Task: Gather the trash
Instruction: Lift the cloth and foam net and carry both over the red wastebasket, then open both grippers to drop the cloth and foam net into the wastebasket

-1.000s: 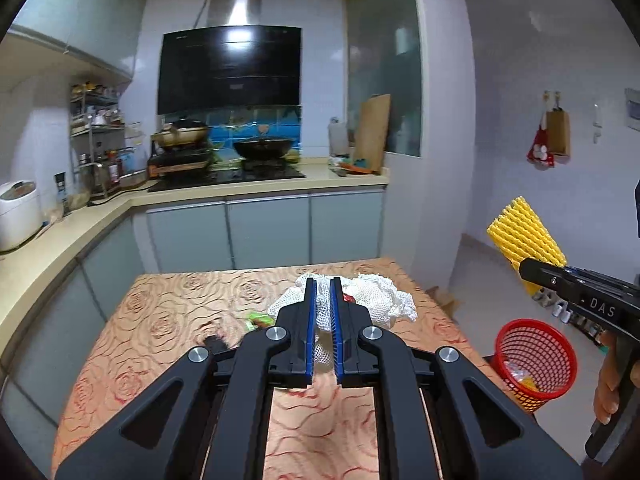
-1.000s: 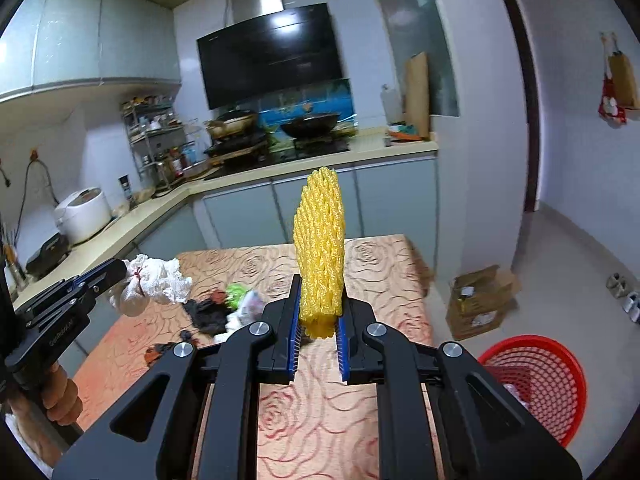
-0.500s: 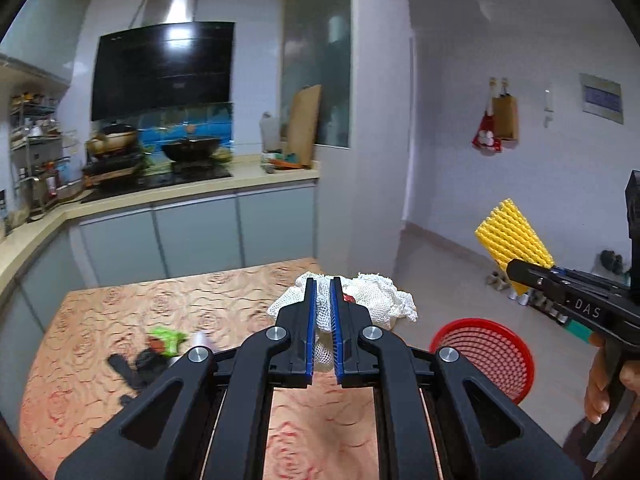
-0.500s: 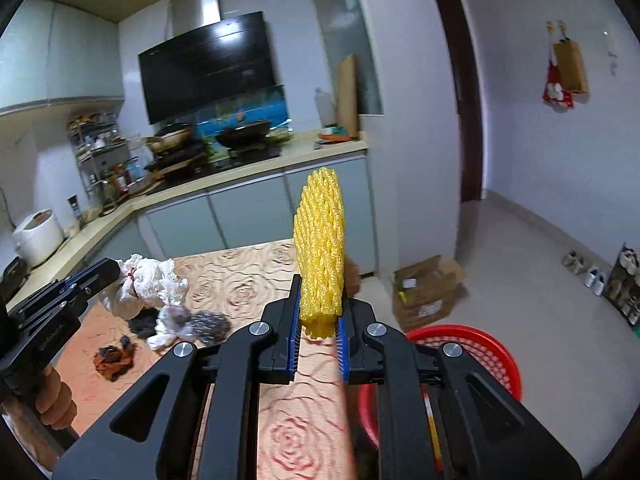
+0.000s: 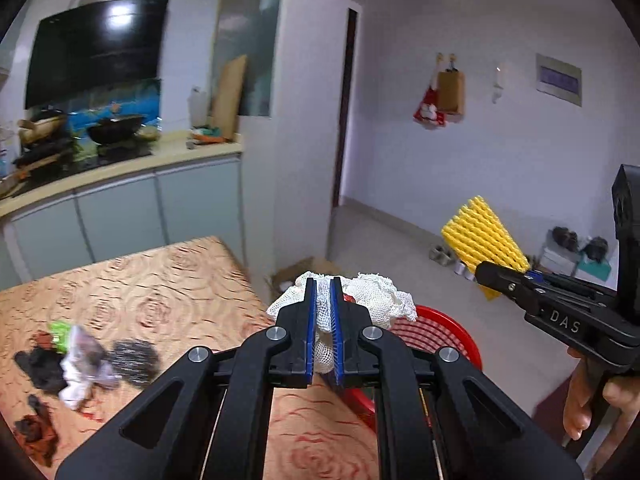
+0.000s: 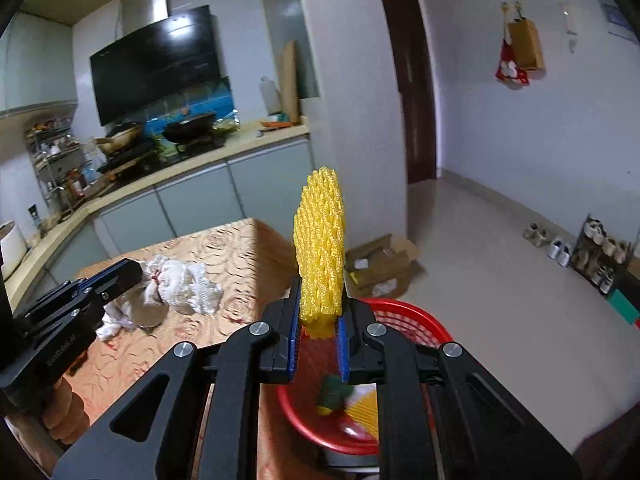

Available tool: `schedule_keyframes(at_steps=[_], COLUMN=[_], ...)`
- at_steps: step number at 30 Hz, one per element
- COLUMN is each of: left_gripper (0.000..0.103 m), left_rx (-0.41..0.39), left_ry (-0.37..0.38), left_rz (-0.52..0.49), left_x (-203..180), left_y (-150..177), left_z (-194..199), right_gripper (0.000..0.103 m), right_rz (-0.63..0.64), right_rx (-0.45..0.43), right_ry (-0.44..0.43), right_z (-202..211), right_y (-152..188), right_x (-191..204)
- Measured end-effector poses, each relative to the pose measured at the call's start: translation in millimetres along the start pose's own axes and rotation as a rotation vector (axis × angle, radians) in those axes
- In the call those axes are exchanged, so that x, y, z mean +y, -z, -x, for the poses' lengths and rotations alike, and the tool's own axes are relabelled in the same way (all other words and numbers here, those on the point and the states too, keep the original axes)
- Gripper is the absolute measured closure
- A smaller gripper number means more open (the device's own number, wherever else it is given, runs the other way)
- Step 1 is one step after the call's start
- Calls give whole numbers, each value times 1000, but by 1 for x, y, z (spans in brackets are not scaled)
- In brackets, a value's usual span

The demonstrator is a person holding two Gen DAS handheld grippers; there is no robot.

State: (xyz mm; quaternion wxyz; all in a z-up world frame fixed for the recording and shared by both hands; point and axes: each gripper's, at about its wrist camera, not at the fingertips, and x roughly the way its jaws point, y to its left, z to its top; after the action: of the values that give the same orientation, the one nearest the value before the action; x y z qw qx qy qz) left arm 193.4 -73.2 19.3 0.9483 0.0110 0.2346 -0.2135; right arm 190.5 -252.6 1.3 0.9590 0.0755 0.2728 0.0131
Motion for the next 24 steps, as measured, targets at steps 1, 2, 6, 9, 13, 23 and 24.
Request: schedule_keyframes(at_steps=[1, 2, 6, 9, 13, 23, 24], left_gripper=[97, 97, 96, 96, 96, 79, 75], left_rx=[8, 19, 73, 115, 164, 247, 245], left_ry=[9, 23, 76, 83, 97, 133, 129], left_rz=[-2, -4, -15, -44, -58, -56, -53], left_x=[-4, -8, -22, -35, -46, -53, -53], left_y=[0, 1, 6, 12, 20, 36, 36], left_z=[-5, -12, -42, -66, -91, -125, -125], right_gripper=[88, 88, 88, 88, 88, 82, 79], right_rz=[-4, -7, -25, -38, -42, -63, -65], right_rx=[8, 14, 82, 125, 173, 299, 305], right_ry=[11, 18, 64, 89, 105, 85, 80], right_z=[-2, -5, -24, -37, -52, -89, -90], right_y=[2, 3, 15, 26, 36, 53, 54], right_x=[-5, -8, -26, -36, -44, -59, -59])
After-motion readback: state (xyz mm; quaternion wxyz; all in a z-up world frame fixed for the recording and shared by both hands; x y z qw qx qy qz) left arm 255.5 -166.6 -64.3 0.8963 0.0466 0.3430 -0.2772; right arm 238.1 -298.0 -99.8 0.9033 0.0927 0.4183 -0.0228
